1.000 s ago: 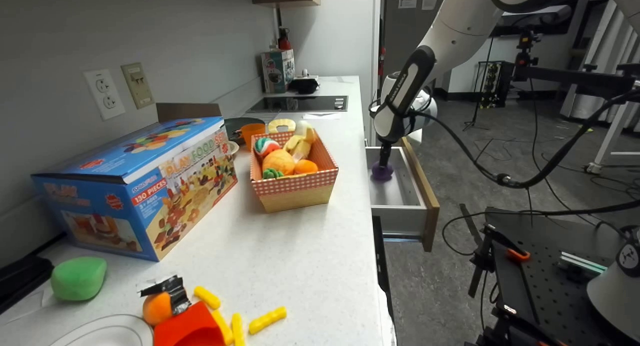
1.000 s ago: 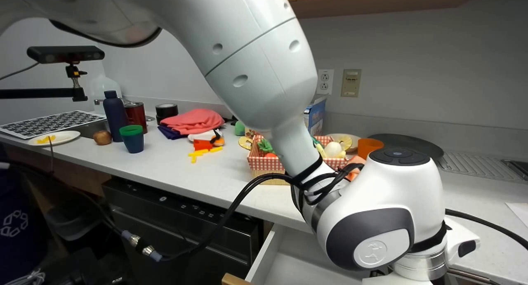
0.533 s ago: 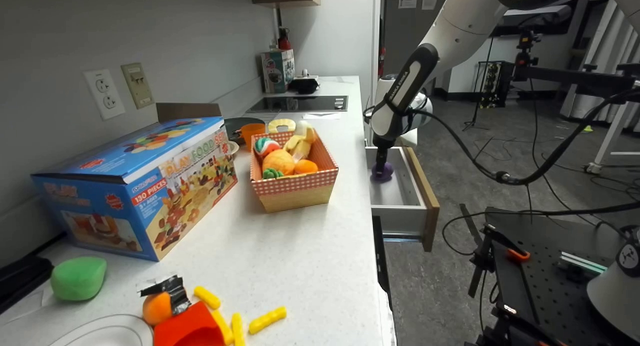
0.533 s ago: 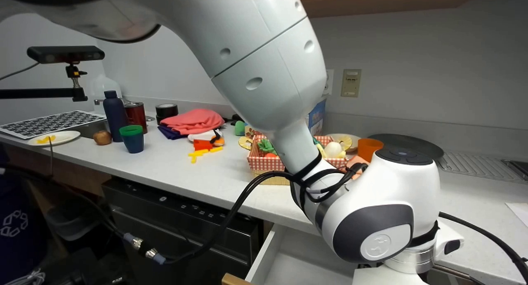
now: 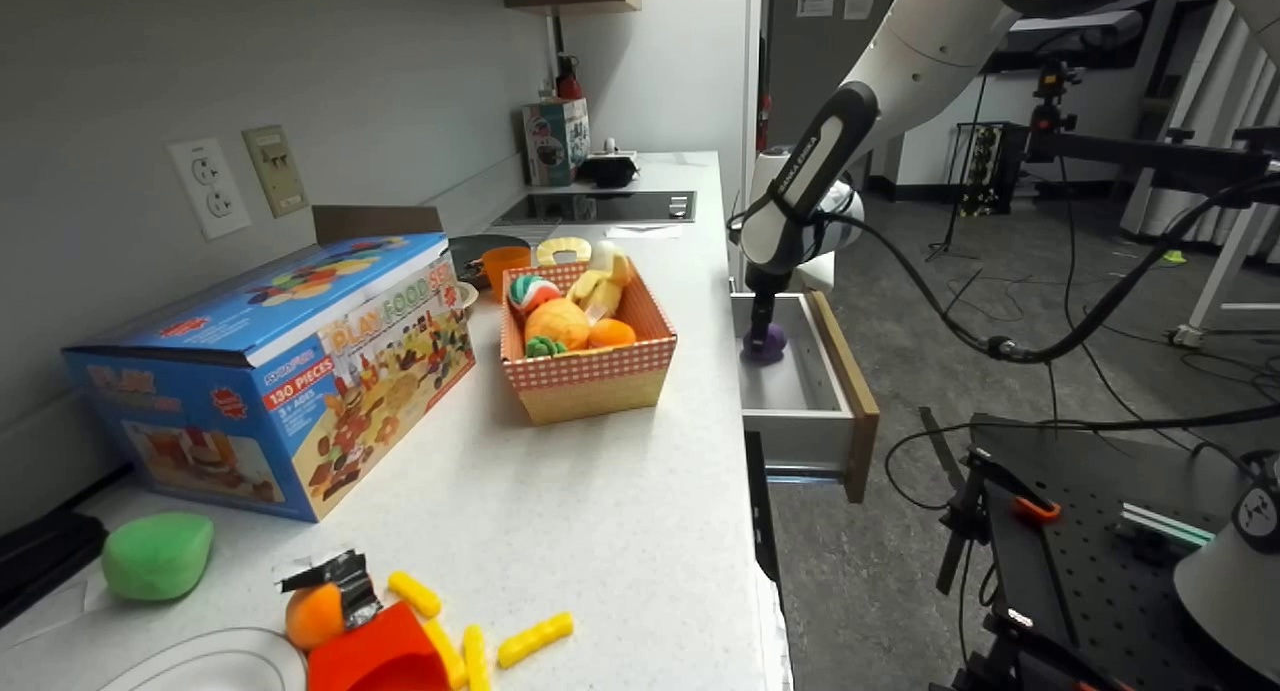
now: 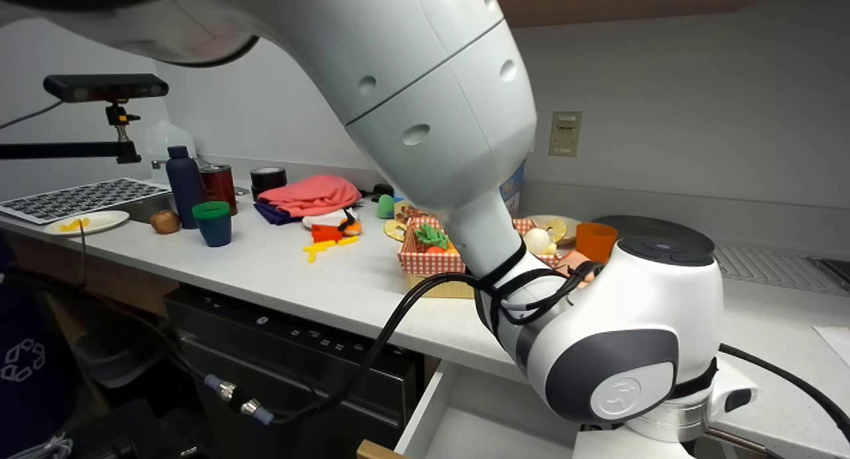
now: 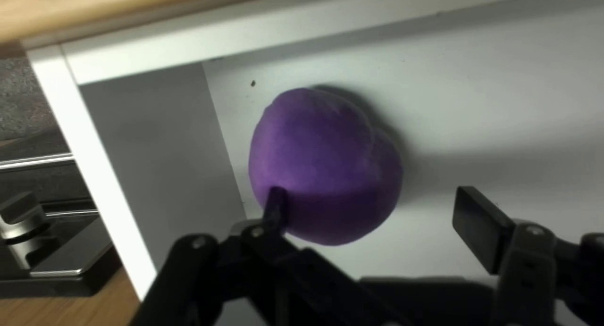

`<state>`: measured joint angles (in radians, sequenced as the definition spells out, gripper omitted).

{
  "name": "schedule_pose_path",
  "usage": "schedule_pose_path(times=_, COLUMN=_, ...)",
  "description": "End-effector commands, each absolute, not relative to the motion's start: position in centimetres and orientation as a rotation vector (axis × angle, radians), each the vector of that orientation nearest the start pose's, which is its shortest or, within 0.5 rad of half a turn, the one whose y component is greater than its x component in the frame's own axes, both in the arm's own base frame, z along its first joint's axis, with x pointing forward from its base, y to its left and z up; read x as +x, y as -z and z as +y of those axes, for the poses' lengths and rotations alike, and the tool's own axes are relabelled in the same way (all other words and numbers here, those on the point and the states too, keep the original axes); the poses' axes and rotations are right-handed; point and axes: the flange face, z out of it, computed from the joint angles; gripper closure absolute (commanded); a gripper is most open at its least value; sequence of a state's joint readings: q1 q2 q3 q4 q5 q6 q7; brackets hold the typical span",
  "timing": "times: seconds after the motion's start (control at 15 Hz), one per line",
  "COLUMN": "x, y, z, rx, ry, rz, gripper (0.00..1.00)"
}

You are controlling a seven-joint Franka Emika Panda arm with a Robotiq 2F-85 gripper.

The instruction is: Open the drawer, then remove the purple plushie from the drawer, then close the drawer

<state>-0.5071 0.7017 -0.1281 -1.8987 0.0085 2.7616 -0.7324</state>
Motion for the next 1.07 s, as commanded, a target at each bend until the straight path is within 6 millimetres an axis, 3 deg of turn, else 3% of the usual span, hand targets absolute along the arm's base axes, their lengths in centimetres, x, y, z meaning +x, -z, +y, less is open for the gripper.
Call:
schedule_pose_path(times=0.0, x=52.36, y=-14.49, z=-38.26, rx=-3.292, ry=0.148, rz=-0.208, gripper=0.41)
schedule_pose_path(times=0.53, x=52.75, y=-14.87, z=-38.56, rx=-3.295, ry=0.184, rz=-0.188, gripper=0.98)
schedule_pose_path(times=1.0, x=52.57, y=-14.99, z=-38.83, rx=-3.324, ry=0.147, rz=-0.151, gripper=0.99)
